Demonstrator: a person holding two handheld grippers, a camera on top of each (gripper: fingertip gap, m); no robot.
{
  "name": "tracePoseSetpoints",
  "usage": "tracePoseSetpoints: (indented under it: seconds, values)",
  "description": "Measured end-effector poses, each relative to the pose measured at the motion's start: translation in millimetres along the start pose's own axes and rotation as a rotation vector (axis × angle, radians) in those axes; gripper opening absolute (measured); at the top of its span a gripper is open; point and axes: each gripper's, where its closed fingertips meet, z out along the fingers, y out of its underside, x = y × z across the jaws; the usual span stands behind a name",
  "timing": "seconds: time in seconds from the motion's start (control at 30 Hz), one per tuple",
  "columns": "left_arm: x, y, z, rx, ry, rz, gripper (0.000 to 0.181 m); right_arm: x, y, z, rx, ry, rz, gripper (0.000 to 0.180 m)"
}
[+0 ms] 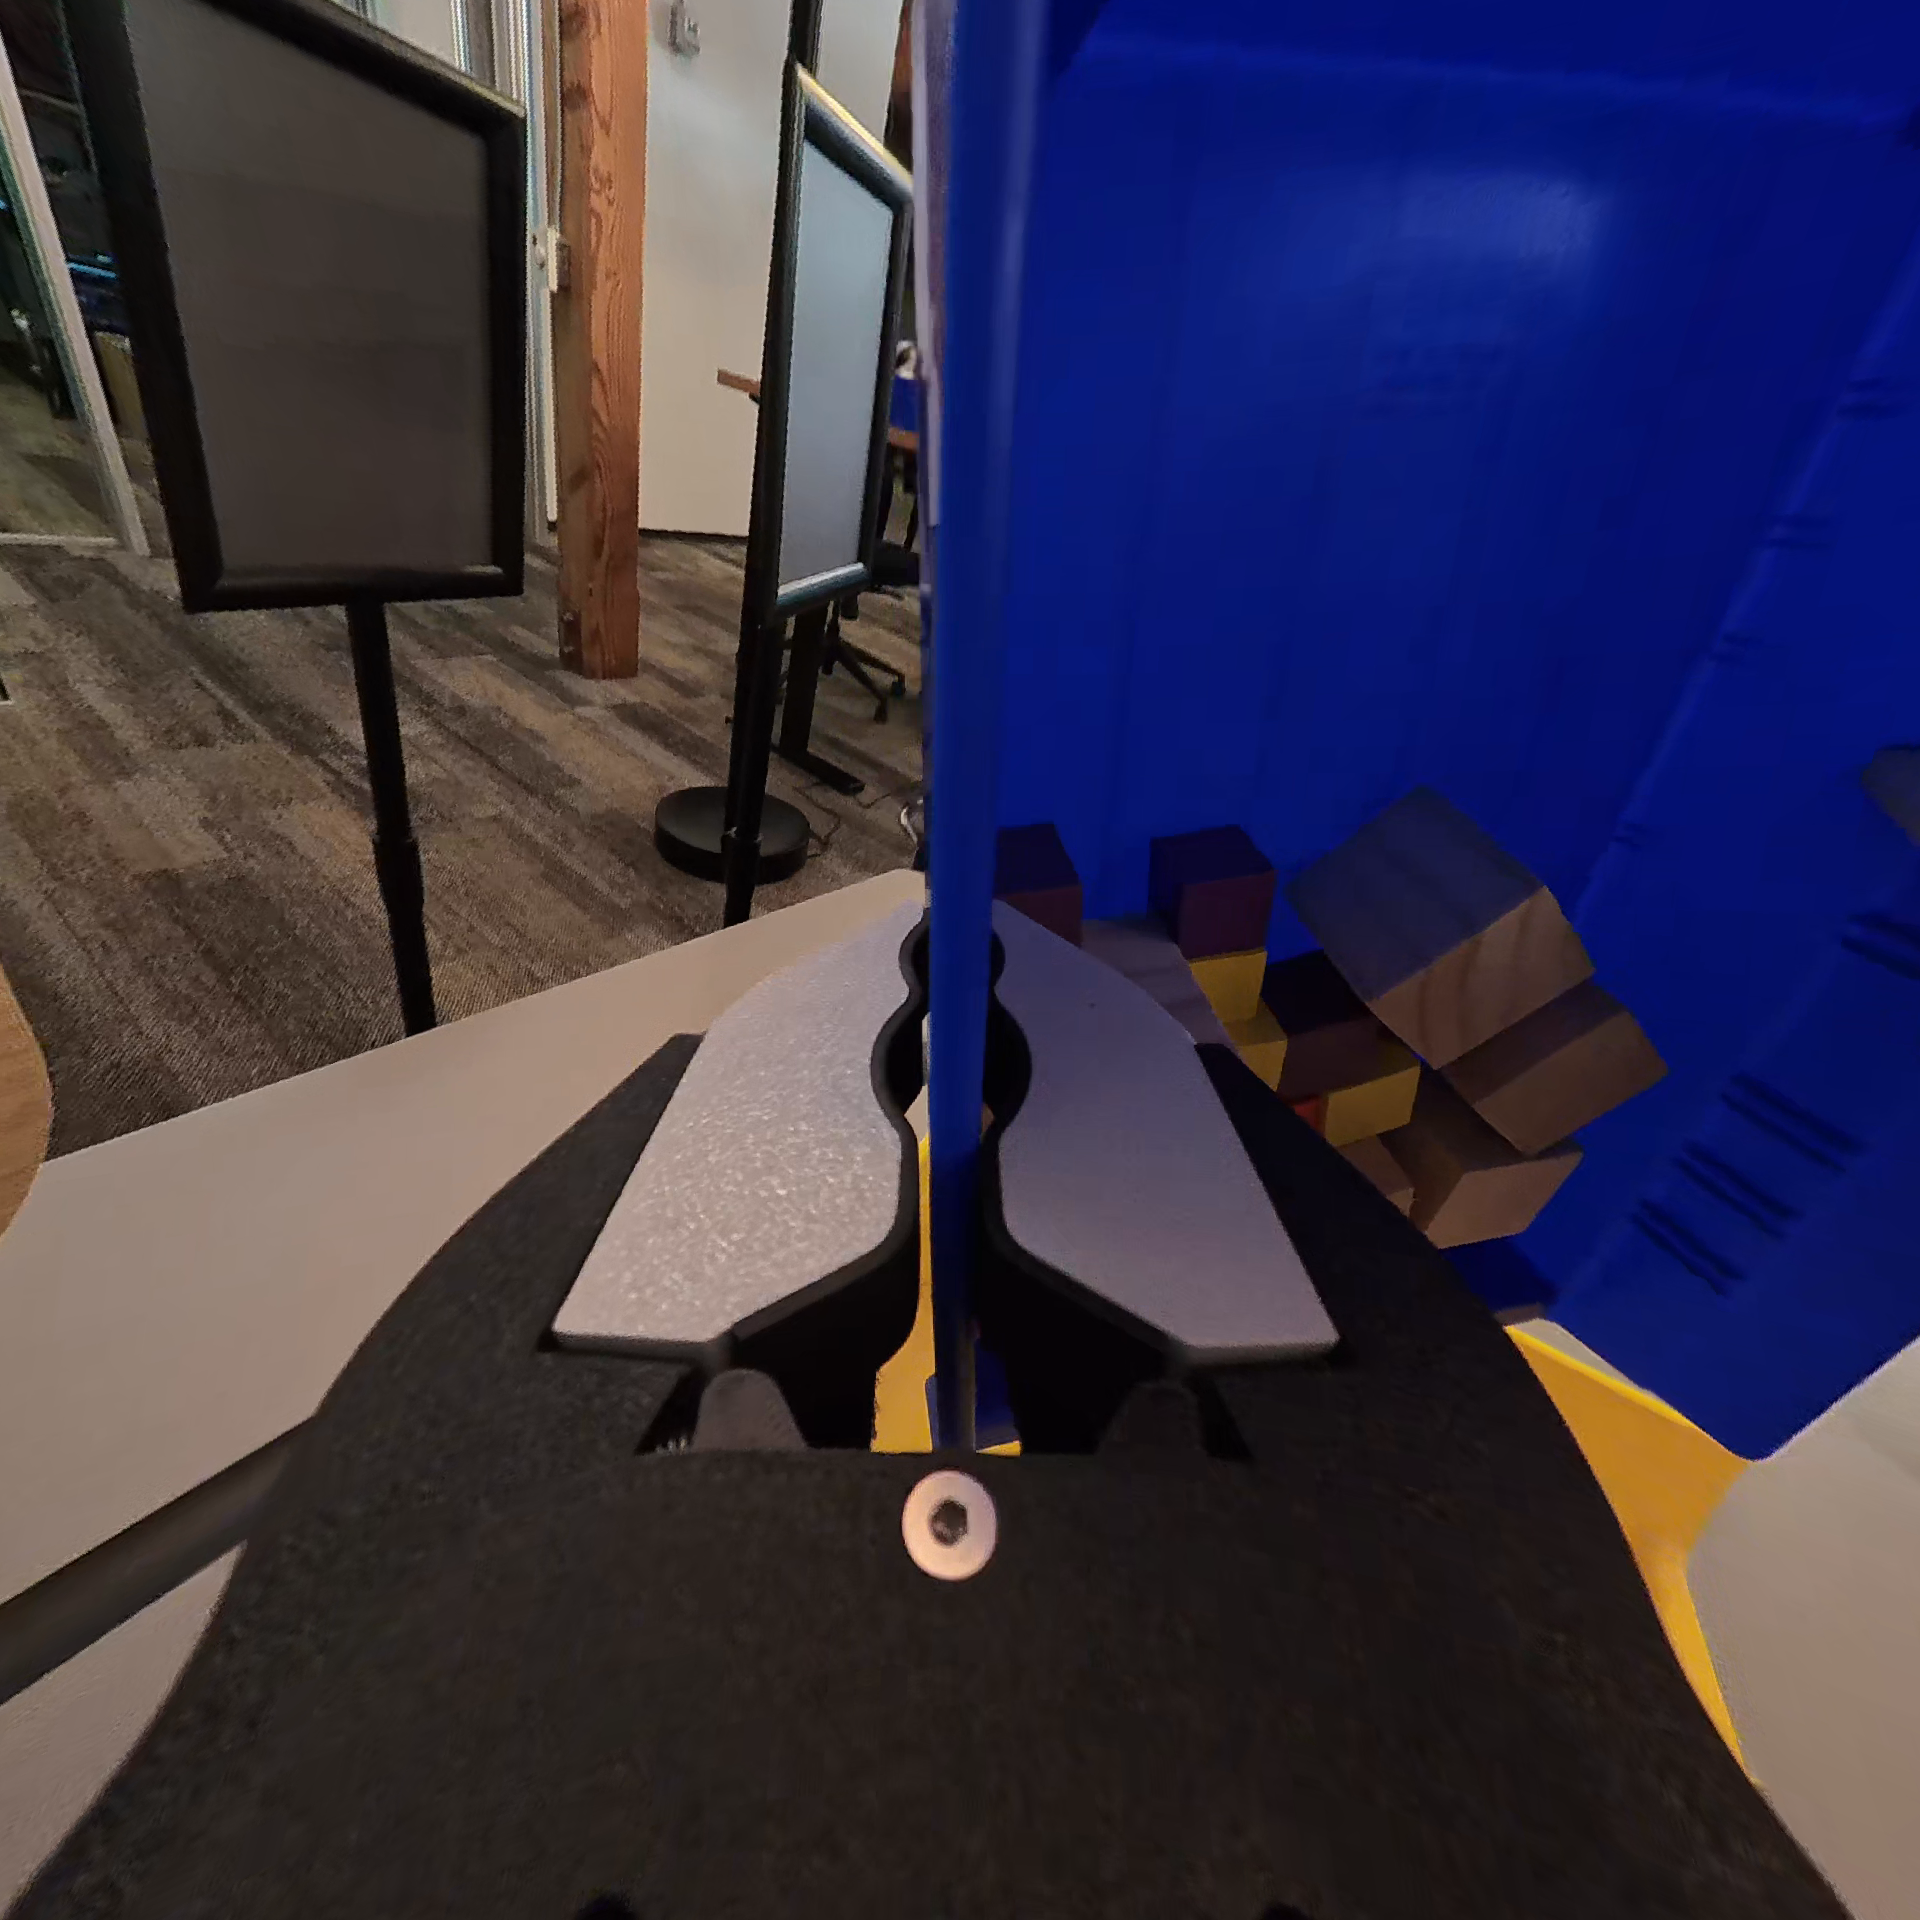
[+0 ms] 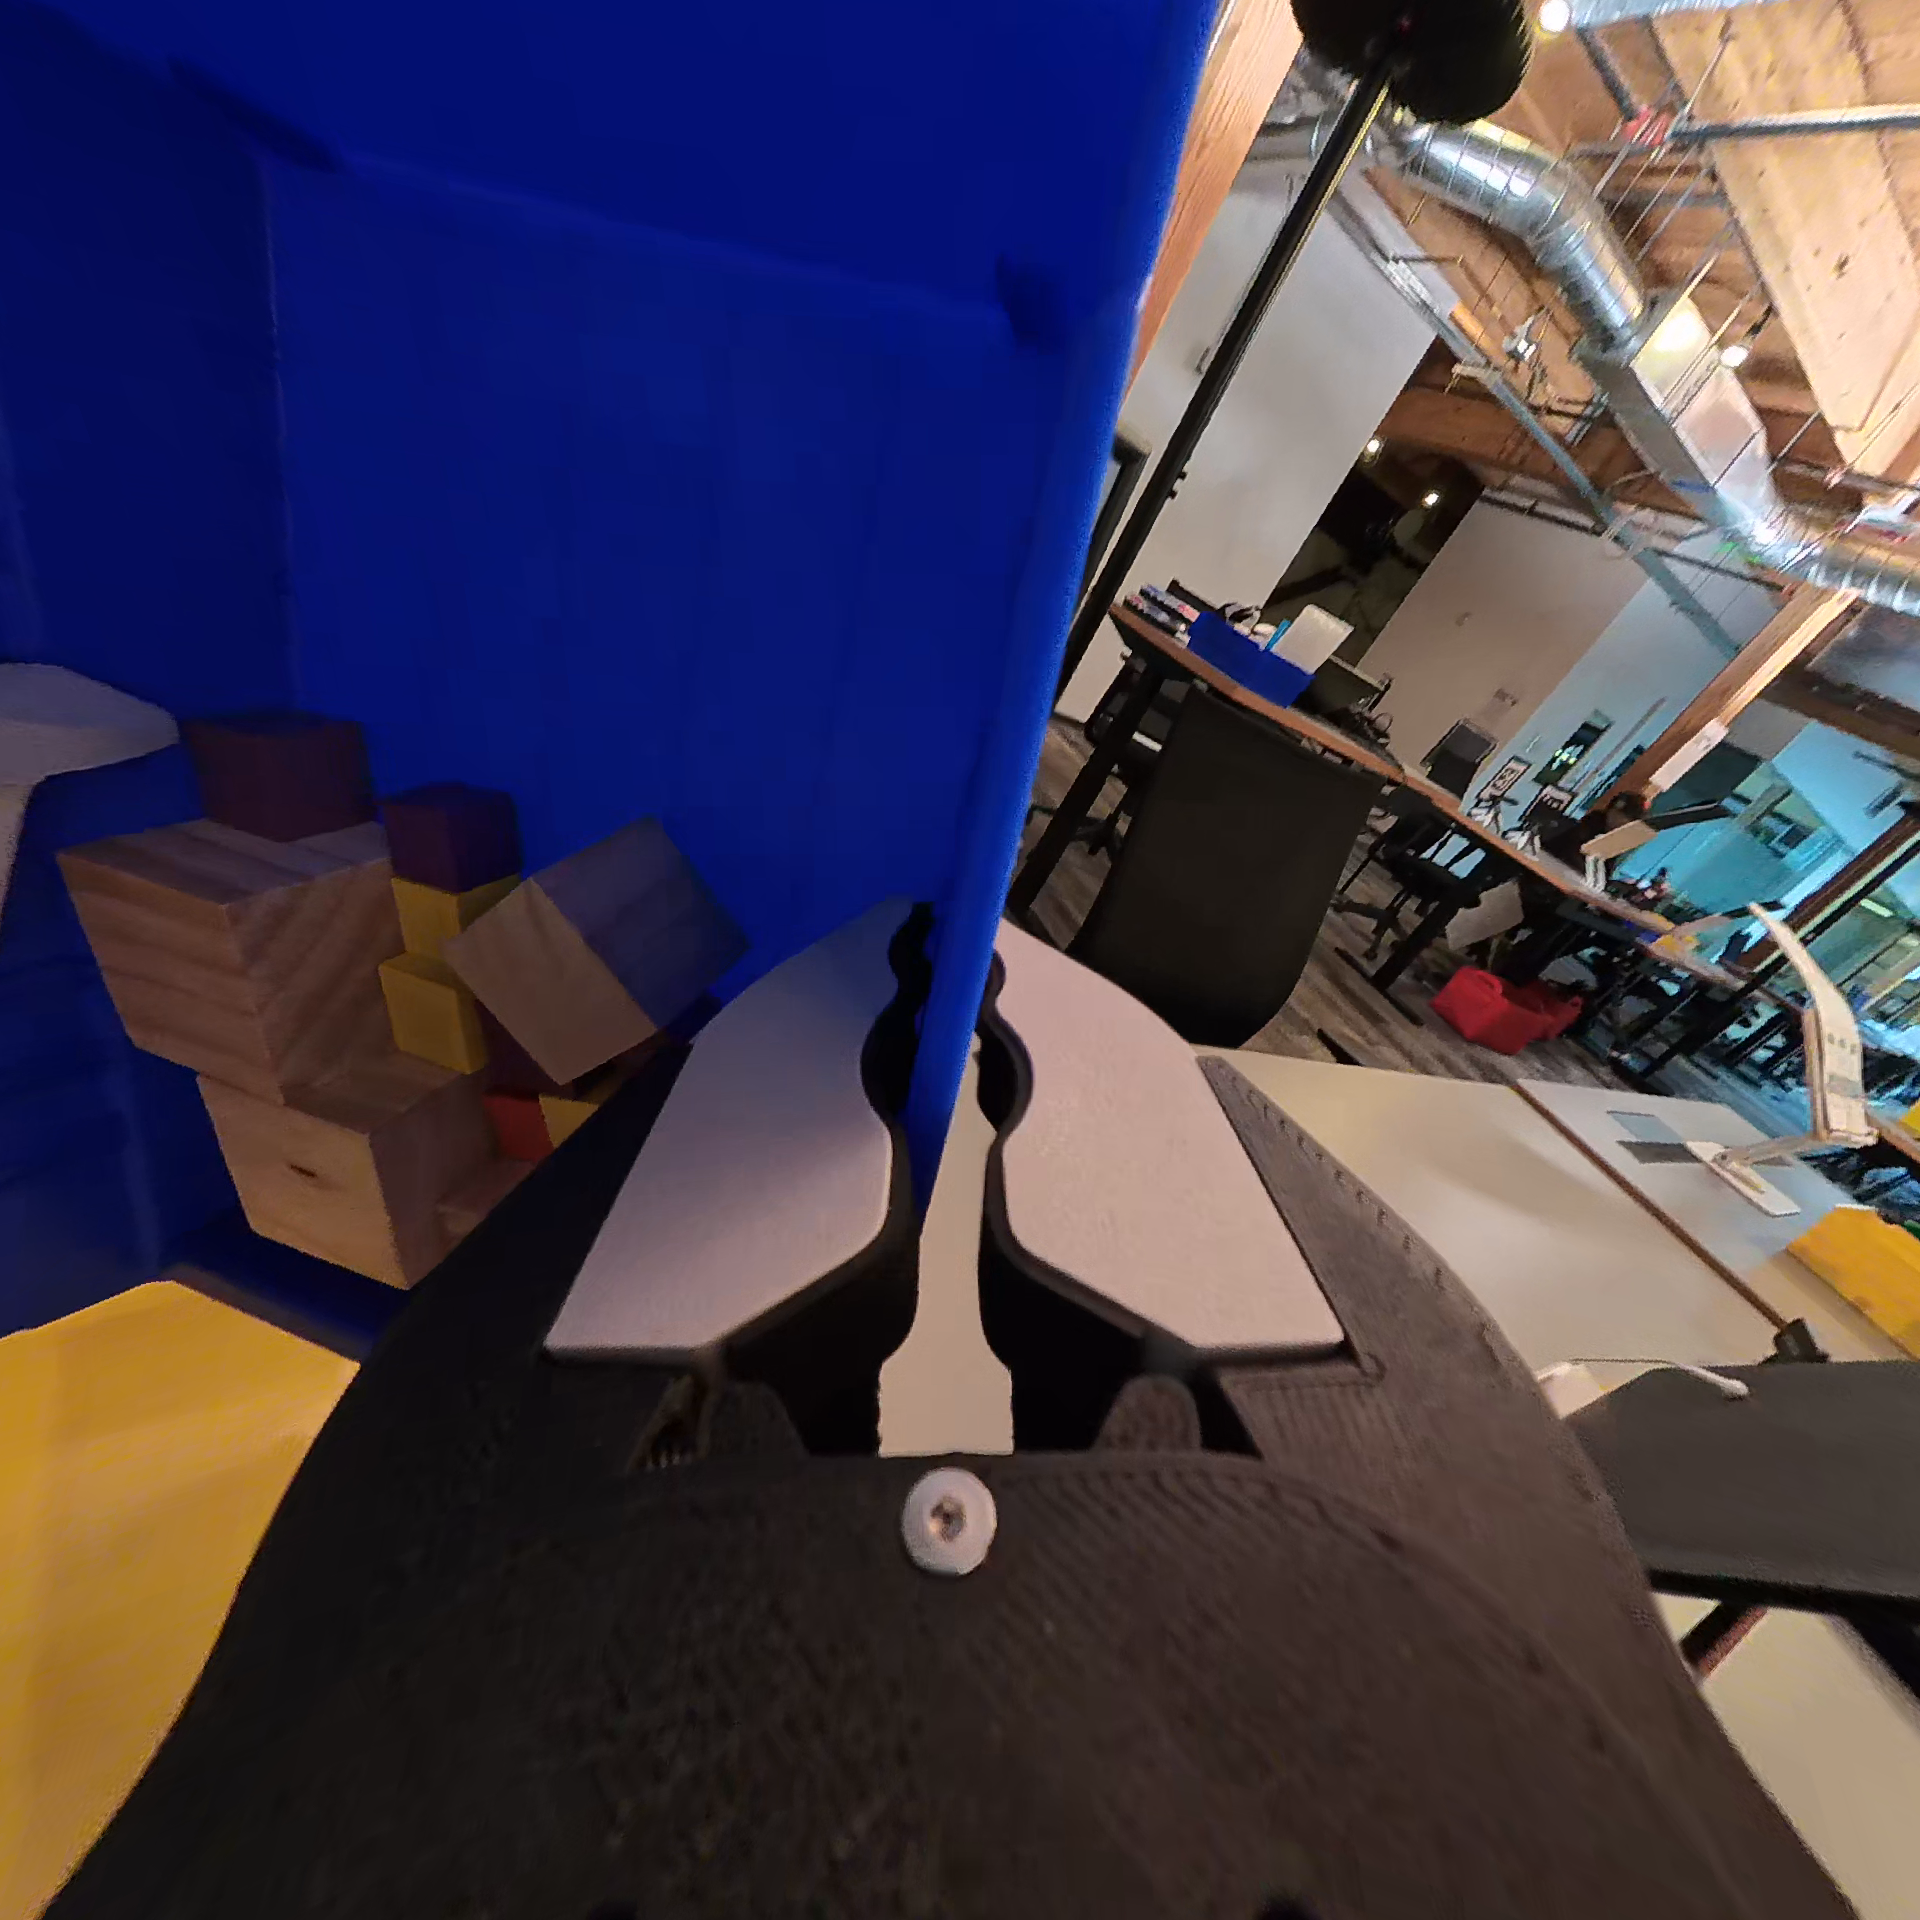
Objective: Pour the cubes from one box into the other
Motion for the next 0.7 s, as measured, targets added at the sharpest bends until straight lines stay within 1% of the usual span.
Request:
tracePoseSetpoints:
  seconds: [0.27, 0.43, 0.6, 0.7]
  values:
    - [13, -2, 1, 0.054, 0.082, -0.017, 0.004, 7, -11, -20, 0.051, 0.072, -0.058, 0.006]
    - [8, 8, 4, 0.007, 0.075, -0.034, 0.004, 3, -2, -15, -0.005, 0.054, -0.058, 0.006]
    - [6, 7, 4, 0.031, 0.096, -0.057, 0.004, -1, -5, -18, 0.005, 0.064, -0.076, 0.007]
    - [10, 4, 6, 0.058, 0.15, -0.067, 0.004, -1, -11, -25, 0.03, 0.09, -0.093, 0.009]
